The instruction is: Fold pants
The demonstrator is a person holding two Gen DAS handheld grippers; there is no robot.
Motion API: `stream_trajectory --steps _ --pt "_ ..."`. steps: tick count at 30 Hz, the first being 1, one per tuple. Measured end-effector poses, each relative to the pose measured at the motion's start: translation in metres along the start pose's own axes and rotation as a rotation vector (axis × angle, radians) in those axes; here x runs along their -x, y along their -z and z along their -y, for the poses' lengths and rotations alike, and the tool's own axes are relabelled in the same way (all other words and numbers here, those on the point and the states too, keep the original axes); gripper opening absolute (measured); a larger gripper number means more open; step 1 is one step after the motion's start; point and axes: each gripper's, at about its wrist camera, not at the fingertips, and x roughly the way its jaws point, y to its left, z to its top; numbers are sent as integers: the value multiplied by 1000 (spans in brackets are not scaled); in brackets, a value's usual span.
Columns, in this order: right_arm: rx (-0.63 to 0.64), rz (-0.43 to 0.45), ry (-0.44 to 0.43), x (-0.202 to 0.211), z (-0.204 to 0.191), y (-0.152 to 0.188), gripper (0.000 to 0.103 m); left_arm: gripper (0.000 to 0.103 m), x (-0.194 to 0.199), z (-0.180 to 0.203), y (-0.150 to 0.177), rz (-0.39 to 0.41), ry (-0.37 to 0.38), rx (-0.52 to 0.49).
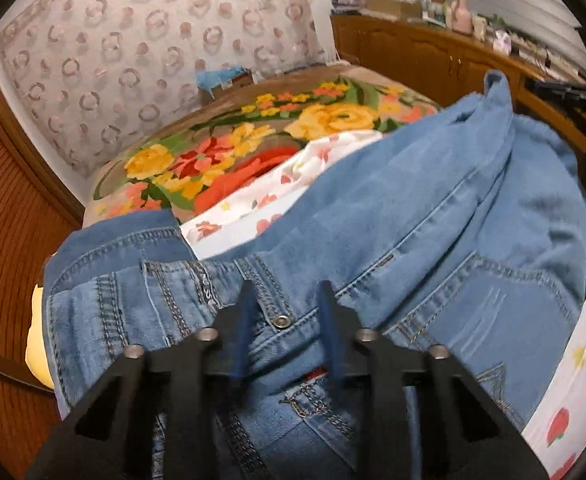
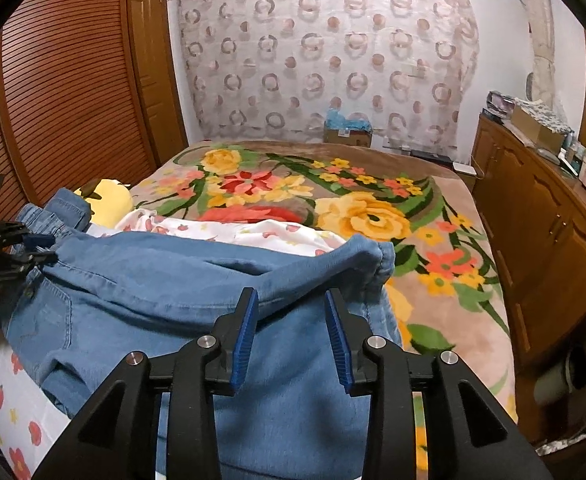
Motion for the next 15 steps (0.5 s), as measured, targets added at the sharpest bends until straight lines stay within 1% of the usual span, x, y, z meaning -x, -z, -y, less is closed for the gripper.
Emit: stream_trajectory --steps 1,2,5,10,12,13,14,15 --pt "-1 0 -3 0 2 1 36 20 0 2 1 -6 -6 -17" --pt "-4 1 -5 0 2 2 36 15 0 4 2 -12 -14 -37" --pt "-14 3 -6 -1 3 4 36 14 3 5 3 -13 -6 -45" --pt "-22 1 -8 -4 0 9 36 14 14 2 6 2 13 -30" --pt "-21 1 -12 -5 -2 10 36 22 13 2 6 0 12 -30" --pt "-20 2 -13 -5 -4 10 36 35 15 2 7 -2 26 -30" --pt "-20 3 -14 -5 -6 11 36 54 17 3 7 -3 68 -34" --pt "-19 4 -17 -6 -7 11 36 61 18 4 7 -1 95 -39"
